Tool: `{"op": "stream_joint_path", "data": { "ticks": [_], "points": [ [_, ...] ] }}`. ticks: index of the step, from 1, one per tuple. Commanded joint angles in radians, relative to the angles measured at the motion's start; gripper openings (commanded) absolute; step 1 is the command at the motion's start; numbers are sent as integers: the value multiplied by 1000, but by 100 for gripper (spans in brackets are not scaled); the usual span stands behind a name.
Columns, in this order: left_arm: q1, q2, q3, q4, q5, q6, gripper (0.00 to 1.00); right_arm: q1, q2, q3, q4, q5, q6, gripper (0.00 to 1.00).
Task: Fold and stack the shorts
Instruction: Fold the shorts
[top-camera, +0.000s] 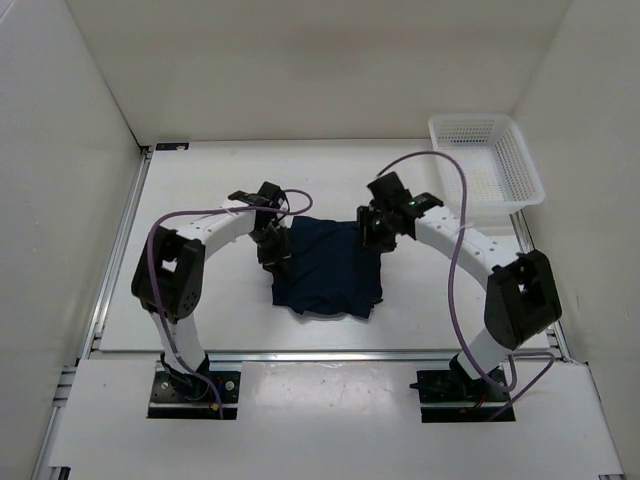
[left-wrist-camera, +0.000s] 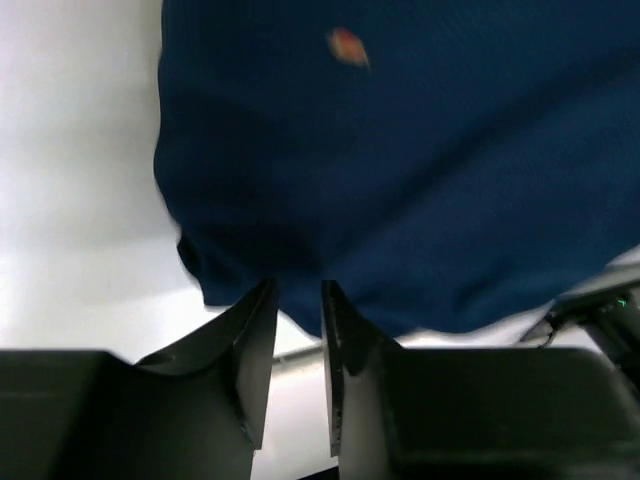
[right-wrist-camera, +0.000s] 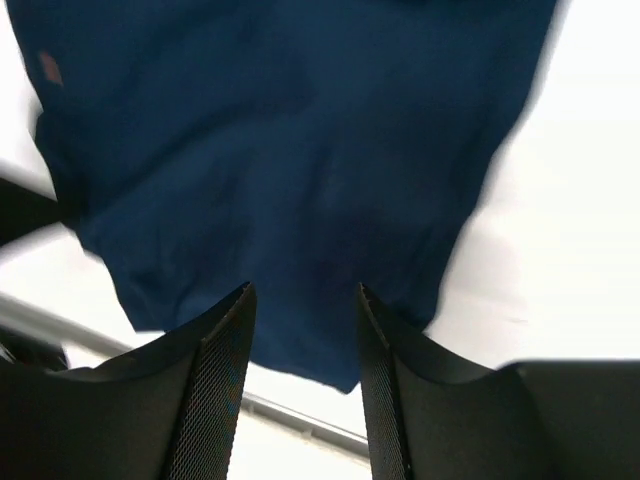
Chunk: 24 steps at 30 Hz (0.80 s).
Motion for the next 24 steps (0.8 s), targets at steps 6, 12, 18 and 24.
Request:
{"op": "stream_joint_path", "data": {
  "ticks": [6,12,18,24],
  "points": [
    [21,176,30,70,15,53,29,75,143,-91,125,43,37,46],
    [82,185,111,41,4,88,27,66,349,134,61,82,3,40],
    [104,58,269,-119,-55,120,43,46,154,307,-80,164,-35,58],
    [142,-189,393,-226,-151,149,68,-87,-73,282,-223,361,-46,100]
  ]
}}
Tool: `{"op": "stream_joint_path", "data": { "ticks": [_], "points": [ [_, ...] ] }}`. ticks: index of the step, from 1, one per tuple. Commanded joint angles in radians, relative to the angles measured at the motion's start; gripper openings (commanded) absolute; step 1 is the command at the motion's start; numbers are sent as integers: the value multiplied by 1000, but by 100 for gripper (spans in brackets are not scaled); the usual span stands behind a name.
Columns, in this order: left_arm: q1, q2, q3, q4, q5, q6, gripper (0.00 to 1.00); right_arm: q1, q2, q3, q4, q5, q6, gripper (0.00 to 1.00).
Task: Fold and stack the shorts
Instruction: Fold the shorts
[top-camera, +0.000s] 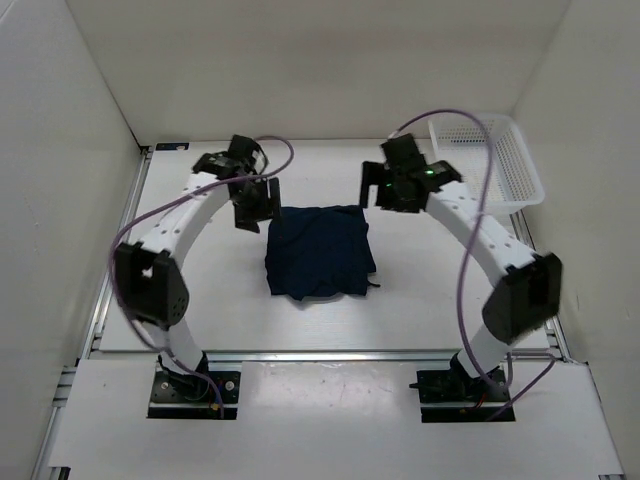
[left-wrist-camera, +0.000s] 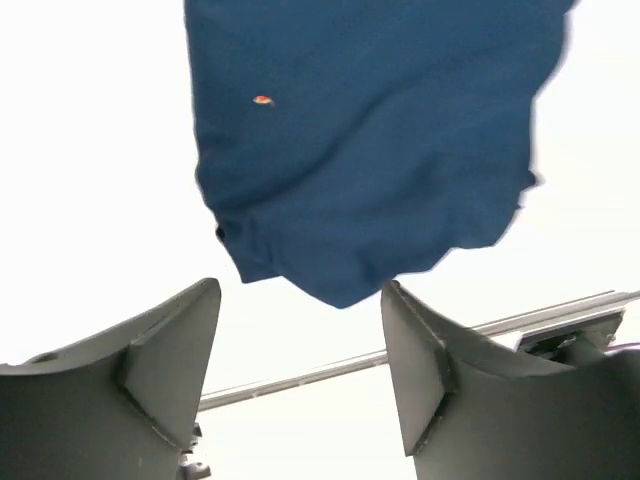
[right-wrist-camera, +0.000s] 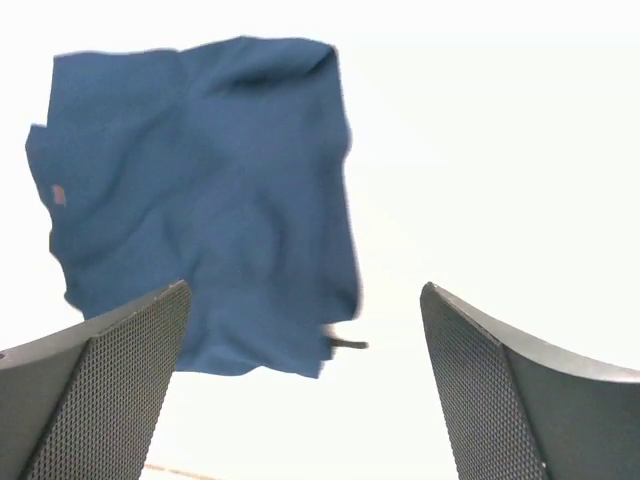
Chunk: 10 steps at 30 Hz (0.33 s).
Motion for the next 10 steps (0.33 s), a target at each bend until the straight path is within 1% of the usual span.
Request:
{"op": "stream_joint_path", "data": {
  "ticks": [1,2,3,4,5,6,8,9,10],
  "points": [
    [40,-229,89,-92,-79,32,79,-106,-185,-35,-114,165,-18,100],
    [52,-310,89,-92,-79,47,79,-131,-260,-64,-126,188,-18,100],
    [78,-352,69,-80,-79,64,84,-187,-295,-90,-140,208,-18,100],
    [89,-391,57,-80,-70,64,94,-217,-331,-140,-140,224,-18,100],
    [101,-469,38,-54,-70,64,96,-248,-395,-165,-151,245,-18,100],
    [121,-507,20,-43,-70,64,100,-298,-426,-188,-160,245,-30,100],
    [141,-574,-47,-20,-58,64,100,-335,-508,-263,-160,259,-44,100],
    [141,-628,-69,-11,-57,64,100,-360,-530,-286,-160,259,-56,97],
    [153,-651,-109,0,-48,50,100,-360,-547,-321,-151,276,-56,99]
  ]
}}
